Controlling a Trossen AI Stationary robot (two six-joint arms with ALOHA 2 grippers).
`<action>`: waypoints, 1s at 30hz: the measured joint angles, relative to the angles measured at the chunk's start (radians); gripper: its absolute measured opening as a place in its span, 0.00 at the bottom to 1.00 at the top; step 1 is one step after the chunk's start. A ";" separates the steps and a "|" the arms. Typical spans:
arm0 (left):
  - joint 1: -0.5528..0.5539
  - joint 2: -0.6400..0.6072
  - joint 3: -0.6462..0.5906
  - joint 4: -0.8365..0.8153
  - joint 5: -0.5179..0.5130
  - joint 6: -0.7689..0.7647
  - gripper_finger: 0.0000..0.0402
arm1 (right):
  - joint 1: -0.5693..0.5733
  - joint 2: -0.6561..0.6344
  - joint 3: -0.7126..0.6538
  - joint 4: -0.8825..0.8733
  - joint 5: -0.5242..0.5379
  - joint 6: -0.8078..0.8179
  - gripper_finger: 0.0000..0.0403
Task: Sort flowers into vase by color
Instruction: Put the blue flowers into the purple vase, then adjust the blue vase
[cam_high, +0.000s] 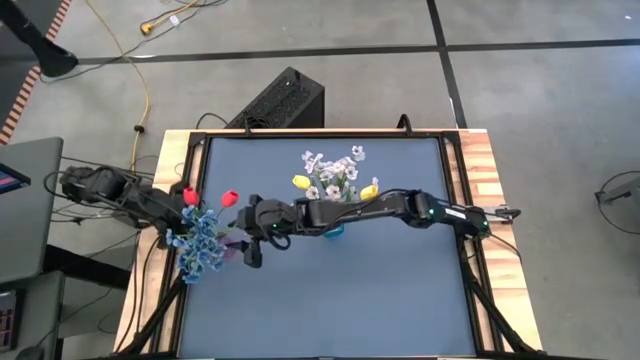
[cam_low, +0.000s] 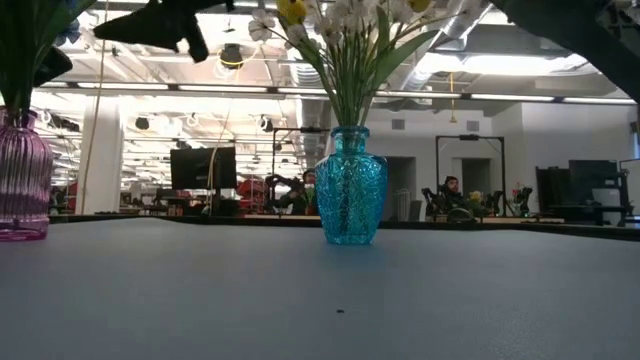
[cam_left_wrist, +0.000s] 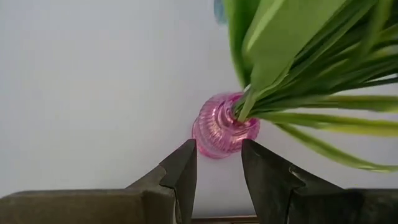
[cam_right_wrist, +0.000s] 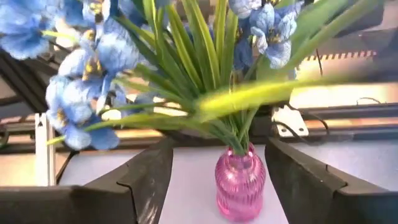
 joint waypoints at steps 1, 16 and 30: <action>0.000 0.000 0.010 -0.001 0.000 0.002 0.28 | 0.000 -0.011 0.000 -0.024 0.000 0.000 0.70; 0.000 0.000 0.252 -0.063 -0.042 0.035 0.28 | 0.010 -0.243 0.000 -0.343 0.001 0.008 0.70; 0.000 -0.006 0.426 -0.027 -0.244 0.132 0.28 | -0.026 -0.473 -0.006 -0.720 0.002 0.027 0.70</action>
